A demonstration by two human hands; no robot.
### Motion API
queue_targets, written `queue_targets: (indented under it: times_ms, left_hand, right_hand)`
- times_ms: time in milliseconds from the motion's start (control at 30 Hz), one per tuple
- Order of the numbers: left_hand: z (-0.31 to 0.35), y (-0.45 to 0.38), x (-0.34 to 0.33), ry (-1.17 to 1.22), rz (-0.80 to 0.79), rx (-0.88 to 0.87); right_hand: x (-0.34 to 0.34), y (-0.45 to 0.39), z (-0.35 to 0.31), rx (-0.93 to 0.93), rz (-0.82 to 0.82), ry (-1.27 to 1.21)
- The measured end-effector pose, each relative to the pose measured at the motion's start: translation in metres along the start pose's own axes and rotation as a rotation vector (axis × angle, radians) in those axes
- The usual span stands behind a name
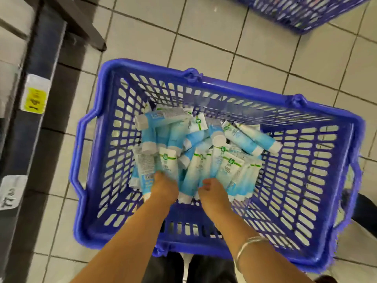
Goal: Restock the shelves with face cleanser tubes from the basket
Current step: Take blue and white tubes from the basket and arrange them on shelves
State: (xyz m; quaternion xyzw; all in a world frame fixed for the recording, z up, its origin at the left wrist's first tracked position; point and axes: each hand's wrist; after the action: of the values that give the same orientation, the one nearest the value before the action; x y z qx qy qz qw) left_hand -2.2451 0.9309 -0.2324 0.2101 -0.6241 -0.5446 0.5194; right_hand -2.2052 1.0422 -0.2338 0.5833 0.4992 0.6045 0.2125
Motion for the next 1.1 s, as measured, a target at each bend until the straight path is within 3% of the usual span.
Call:
queue_targets:
  times_ms: [167,300,500,767,1100]
  left_hand:
    - [-0.003,-0.018,-0.013,-0.068,0.15,-0.026]
    - [-0.006,-0.02,-0.019,-0.167,0.051,-0.061]
    - [-0.011,-0.021,-0.01,-0.01,-0.034,-0.096]
    - [-0.01,-0.001,0.014,0.297,-0.159,-0.141]
    - [0.017,0.12,0.121,0.619,-0.153,-0.262]
  right_hand:
    - [-0.018,-0.016,-0.007,-0.028,0.006,0.028]
    - [-0.018,-0.025,-0.011,-0.117,0.019,-0.07]
    - [-0.013,-0.026,-0.007,-0.131,-0.013,-0.175]
    - [-0.004,-0.009,-0.026,-0.246,-0.136,-0.536]
    - [0.07,0.116,-0.08,0.029,0.056,-0.453]
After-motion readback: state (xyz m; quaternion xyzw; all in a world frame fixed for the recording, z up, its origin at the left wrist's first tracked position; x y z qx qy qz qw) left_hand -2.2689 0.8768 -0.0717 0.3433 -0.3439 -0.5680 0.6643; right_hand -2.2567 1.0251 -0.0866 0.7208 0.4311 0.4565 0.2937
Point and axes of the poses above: each hand's wrist, its own y-axis away from the middle knuckle, its own x-axis out of the back of the hand, z = x × y, and after that the axes turned 8 degrees about z, right-handed
